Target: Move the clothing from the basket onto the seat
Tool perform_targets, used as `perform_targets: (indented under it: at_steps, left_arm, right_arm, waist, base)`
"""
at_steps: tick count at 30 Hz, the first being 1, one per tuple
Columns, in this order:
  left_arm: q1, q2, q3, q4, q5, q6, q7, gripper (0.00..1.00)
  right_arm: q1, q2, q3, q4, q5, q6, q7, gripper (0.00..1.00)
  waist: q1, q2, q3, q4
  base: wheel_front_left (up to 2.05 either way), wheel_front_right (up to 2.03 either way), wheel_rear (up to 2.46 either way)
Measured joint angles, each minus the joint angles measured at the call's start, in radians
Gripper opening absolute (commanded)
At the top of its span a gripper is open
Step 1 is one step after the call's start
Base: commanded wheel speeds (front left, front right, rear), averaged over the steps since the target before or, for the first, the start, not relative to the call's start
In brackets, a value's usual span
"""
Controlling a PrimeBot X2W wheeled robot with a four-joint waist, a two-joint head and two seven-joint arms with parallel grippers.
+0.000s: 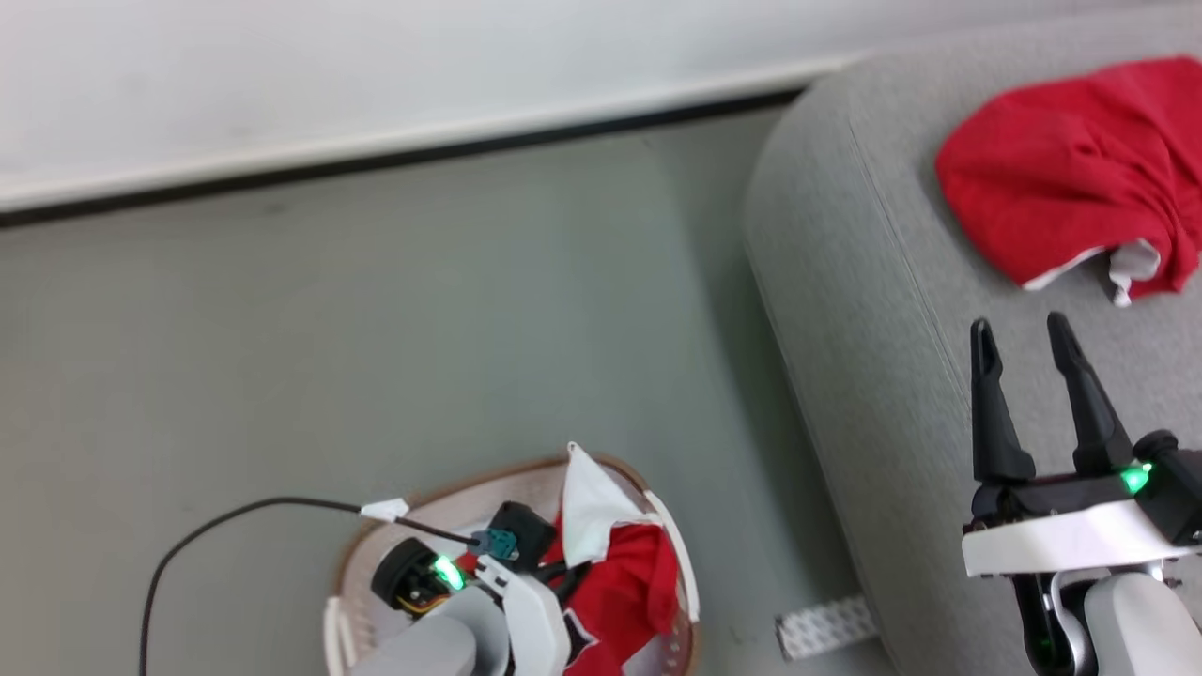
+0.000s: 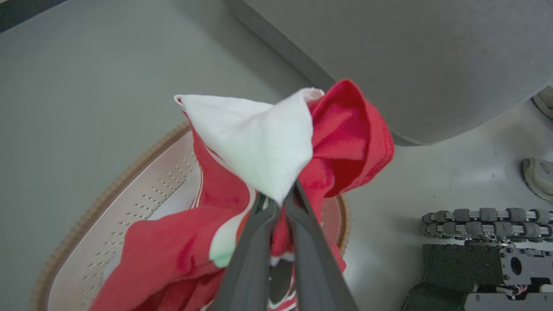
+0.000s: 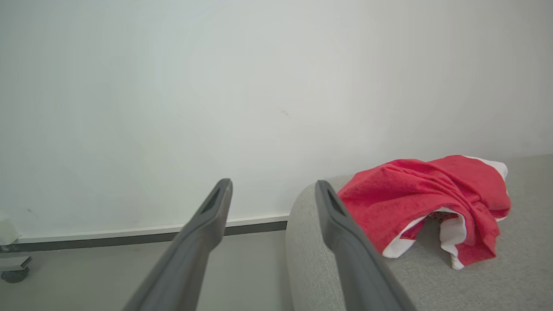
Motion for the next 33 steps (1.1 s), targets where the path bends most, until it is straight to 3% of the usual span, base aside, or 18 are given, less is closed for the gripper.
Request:
perform_targets:
  at_steps: [11,18,33]
  left_arm:
    - [0.003,-0.016,0.037,-0.078,-0.057,0.000,-0.044,0.00]
    - [0.005,-0.006,0.129,-0.183,-0.050,0.018,-0.049,0.00]
    - [0.016,0.110,0.334,-0.550,0.066,0.119,-0.050,0.00]
  right_arm:
    - [0.065,-0.026,0.025,0.043,0.031,0.000,-0.002,1.00]
    - [0.095,-0.027,0.046,0.061,0.052,0.000,-0.002,1.00]
    - [0.131,-0.007,0.100,0.076,0.090,0.000,-0.002,1.00]
  waist:
    - [0.0000,0.0000,-0.161,0.113]
    - [0.0000,0.0000,-0.244,0.157]
    - [-0.0001,0.0000,-0.308,0.201]
  base:
    - [0.00,0.00,0.00]
    - [0.00,0.00,0.00]
    - [0.00,0.00,0.00]
